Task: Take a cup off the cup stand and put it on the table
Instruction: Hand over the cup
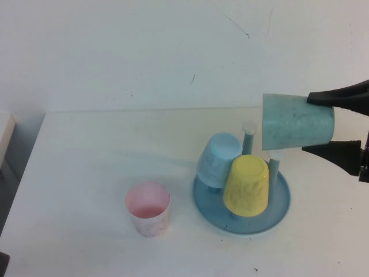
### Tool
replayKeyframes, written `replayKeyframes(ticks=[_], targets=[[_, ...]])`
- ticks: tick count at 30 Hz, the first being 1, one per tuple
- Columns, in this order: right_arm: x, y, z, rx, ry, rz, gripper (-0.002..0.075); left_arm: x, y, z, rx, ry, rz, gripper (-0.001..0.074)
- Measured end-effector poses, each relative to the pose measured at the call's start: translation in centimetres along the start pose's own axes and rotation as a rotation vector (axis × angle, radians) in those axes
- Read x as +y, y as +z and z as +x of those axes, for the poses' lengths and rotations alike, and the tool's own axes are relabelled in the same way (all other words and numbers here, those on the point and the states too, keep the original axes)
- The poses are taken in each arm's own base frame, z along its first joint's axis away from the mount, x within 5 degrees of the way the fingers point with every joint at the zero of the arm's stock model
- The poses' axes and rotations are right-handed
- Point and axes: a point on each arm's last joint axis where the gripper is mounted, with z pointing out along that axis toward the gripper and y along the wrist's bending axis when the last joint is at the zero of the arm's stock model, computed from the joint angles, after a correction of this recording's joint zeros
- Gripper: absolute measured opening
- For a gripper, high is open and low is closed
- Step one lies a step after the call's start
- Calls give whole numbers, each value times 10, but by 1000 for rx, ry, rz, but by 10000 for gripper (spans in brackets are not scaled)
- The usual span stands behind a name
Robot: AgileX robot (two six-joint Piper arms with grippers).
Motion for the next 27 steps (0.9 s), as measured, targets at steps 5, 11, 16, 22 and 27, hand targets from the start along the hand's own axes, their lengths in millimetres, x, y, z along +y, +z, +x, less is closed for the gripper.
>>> replayKeyframes(ticks=[5,11,16,22,27], targets=[[-2,0,1,13,-29,26,575,-4,0,-5,-48,-223,46,-2],[-5,0,2,27,-81,52,575,-15,-3,20,226,-23,150,-3],[-5,0,2,27,-83,52,575,-53,-2,15,309,284,379,-3],[-6,0,3,36,-90,69,575,-88,22,10,486,606,567,-1],[-9,-1,4,48,-102,94,575,-106,59,2,608,716,709,82]])
